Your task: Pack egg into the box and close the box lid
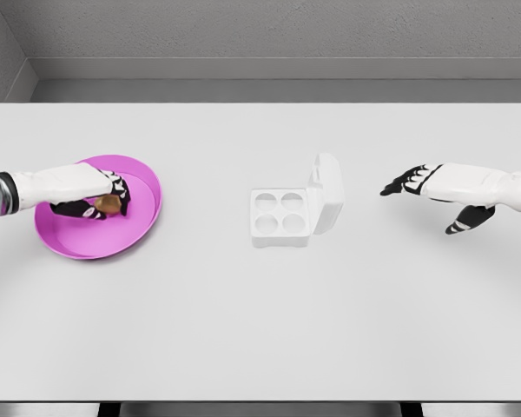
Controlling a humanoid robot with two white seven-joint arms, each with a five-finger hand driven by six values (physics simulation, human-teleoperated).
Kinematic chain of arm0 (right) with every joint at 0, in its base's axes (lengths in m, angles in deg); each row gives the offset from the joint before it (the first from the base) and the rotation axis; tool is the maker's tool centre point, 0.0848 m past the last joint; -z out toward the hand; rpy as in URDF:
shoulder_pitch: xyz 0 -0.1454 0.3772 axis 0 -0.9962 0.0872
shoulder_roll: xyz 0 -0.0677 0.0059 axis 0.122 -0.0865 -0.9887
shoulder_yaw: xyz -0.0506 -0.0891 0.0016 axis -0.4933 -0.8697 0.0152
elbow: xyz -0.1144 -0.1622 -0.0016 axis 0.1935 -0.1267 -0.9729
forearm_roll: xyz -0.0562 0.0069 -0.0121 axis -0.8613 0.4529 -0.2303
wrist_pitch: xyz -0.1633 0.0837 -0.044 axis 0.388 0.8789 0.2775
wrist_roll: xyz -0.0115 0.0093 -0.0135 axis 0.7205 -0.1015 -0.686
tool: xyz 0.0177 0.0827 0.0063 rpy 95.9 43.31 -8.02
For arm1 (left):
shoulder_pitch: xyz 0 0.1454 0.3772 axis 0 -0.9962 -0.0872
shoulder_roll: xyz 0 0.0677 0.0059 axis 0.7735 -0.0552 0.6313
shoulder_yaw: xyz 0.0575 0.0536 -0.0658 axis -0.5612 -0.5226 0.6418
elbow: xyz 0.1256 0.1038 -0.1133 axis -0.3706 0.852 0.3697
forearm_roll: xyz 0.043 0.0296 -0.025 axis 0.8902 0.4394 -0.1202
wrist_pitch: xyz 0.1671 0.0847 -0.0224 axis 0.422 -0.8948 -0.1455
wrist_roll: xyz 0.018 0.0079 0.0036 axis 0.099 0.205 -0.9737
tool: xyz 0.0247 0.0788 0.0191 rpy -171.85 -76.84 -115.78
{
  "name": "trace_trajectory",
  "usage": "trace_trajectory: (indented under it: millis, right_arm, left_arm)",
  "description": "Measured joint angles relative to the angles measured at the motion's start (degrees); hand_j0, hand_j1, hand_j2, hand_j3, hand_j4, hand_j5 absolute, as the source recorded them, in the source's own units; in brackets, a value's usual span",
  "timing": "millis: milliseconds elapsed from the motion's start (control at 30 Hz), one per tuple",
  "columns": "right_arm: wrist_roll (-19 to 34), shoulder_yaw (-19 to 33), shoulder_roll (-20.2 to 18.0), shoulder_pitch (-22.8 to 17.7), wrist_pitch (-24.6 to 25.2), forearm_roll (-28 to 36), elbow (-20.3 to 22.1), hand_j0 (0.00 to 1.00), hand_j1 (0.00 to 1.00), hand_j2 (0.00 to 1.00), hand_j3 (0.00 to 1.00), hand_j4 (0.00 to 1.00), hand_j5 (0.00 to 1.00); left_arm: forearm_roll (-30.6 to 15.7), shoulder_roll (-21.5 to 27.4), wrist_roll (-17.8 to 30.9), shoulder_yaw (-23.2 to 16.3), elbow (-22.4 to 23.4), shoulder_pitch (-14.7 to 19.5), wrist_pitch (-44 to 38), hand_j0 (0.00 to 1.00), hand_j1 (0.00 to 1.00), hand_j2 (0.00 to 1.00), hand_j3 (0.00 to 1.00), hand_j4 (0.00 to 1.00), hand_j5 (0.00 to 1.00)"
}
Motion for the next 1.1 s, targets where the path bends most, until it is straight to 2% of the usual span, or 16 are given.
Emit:
trace_trajectory:
  millis: [433, 833, 1100]
  right_arm:
    - [-0.32, 0.08, 0.22, 0.09, 0.0, 0.0, -0.52, 1.0, 1.0, 1.0, 1.0, 1.0, 1.0]
    - [-0.35, 0.22, 0.27, 0.09, 0.0, 0.0, -0.53, 1.0, 1.0, 1.0, 1.0, 1.0, 1.0]
    - [-0.35, 0.21, 0.32, 0.09, 0.0, 0.0, -0.53, 1.0, 1.0, 1.0, 1.0, 1.0, 1.0]
  left_arm:
    - [-0.26, 0.13, -0.24, -0.73, -0.74, 0.35, -0.22, 0.39, 0.39, 0.39, 0.39, 0.39, 0.39]
    - [-2.14, -0.02, 0.15, 0.65, -7.97, 0.88, 0.26, 0.38, 0.38, 0.38, 0.38, 0.38, 0.38]
    - [-2.61, -2.84, 0.17, 0.87, -10.54, 0.97, 0.28, 0.38, 0.38, 0.38, 0.38, 0.38, 0.38]
